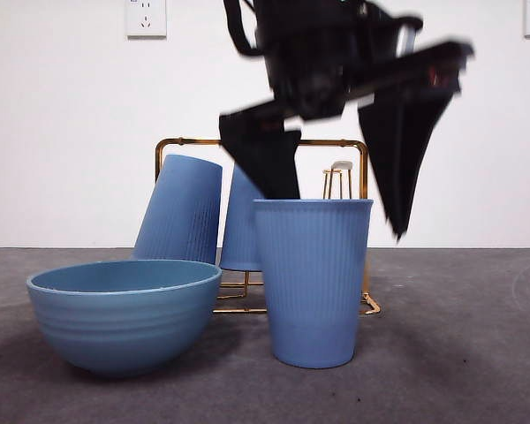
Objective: Right arm lift cup from the cupboard, then place it on the right of the bowl
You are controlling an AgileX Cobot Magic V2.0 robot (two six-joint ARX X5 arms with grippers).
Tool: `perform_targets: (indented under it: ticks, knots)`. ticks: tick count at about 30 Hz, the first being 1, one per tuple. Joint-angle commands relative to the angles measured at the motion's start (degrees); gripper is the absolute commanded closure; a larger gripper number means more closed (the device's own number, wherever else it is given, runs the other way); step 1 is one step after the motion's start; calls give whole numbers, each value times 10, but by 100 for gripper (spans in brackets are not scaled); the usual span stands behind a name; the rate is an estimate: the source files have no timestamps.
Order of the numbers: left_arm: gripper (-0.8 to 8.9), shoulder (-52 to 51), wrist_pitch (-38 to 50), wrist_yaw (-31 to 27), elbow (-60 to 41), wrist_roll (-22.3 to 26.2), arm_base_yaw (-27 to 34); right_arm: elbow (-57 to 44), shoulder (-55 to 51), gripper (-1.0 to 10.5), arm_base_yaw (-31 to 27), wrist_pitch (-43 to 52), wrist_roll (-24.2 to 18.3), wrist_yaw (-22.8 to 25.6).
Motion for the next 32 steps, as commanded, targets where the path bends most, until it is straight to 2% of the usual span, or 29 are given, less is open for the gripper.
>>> perform_targets:
  ticks: [1,3,11,13,16,20,28,32]
  knots:
    - [371,-40,-4,-4,16,-6,-18,6,1,383,5,4,-21,0]
    - [371,-76,-20,-5,16,-7,-32,6,1,384,5,2,-35,0]
    - [366,-201,-118,-81,-8,-36,-71,6,1,383,5,3,-64,-2]
    - [352,-251,-123,-103,-44,-51,-71,6,1,383,5,3,-65,-3]
    - [335,-355,-122,-151,-136,-101,-71,6,1,383,5,2,-65,-7]
    - [337,-512,-102,-174,-258,-161,-71,6,2,383,5,2,-65,-22]
    - [341,-742,-77,-194,-374,-183,-71,6,2,383,5,7,-71,-19]
    - [346,-835,-78,-211,-395,-182,-71,6,2,384,5,7,-108,-14]
